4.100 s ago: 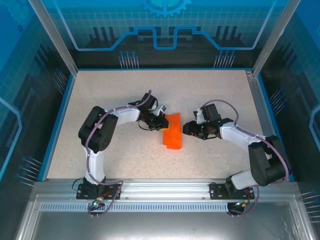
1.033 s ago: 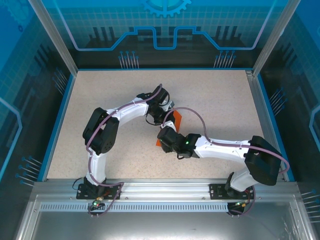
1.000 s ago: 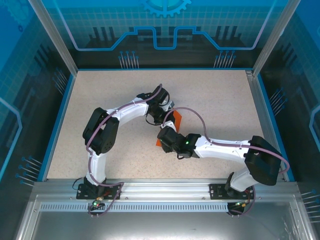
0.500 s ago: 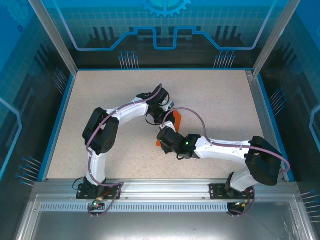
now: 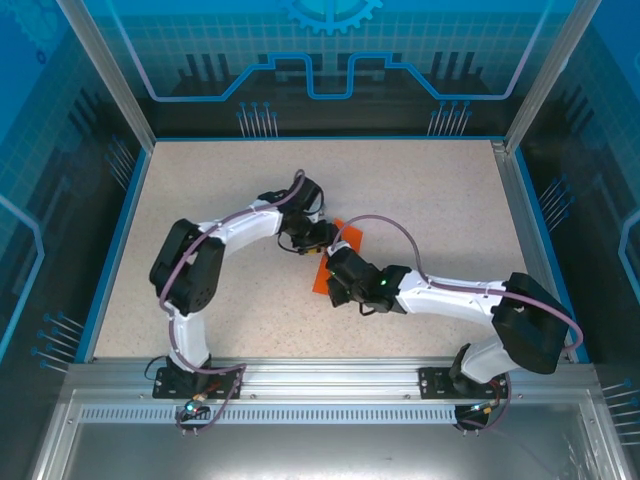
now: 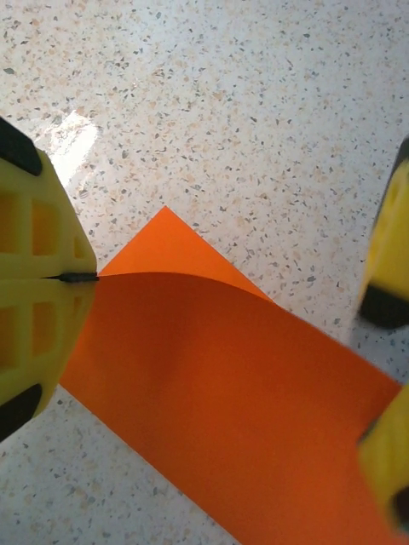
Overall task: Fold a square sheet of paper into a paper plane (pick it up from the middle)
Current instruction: Fold the triangle a second time at the center of the table.
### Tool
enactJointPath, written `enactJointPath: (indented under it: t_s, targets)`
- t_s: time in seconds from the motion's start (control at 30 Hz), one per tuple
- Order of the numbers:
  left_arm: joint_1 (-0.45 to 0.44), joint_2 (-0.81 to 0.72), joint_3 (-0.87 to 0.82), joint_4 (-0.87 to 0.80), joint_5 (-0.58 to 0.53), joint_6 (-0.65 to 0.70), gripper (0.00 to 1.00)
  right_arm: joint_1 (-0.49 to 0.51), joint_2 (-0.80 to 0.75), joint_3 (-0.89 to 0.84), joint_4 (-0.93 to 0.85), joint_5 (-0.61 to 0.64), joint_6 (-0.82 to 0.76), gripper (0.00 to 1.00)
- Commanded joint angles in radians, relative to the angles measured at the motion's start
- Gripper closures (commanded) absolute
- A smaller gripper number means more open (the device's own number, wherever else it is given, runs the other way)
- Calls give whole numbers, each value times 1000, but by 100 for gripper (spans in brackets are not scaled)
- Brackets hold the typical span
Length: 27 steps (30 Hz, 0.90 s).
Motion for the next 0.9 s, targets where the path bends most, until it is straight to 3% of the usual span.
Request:
enactJointPath:
  t_s: [0.0, 0.13, 0.27, 0.43, 0.67, 0.87]
  targets:
    - [18, -111, -56, 58, -87, -37, 34, -58, -32, -36, 95, -167, -20, 97]
    - [19, -158, -124, 88, -104, -58, 36, -145, -40, -76, 162, -313, -25, 97]
    - [20, -203, -221, 159, -73, -98, 49, -236, -31, -102, 207, -482, -43, 96]
    - [18, -224, -315, 247, 26, -119, 67, -321, -7, -114, 194, -550, -56, 97]
    - [-6, -189, -350, 281, 115, -117, 77, -350, 28, -37, 27, -505, -123, 96]
    - [-42, -147, -344, 277, 130, -110, 79, -350, 74, 30, -88, -443, -162, 96]
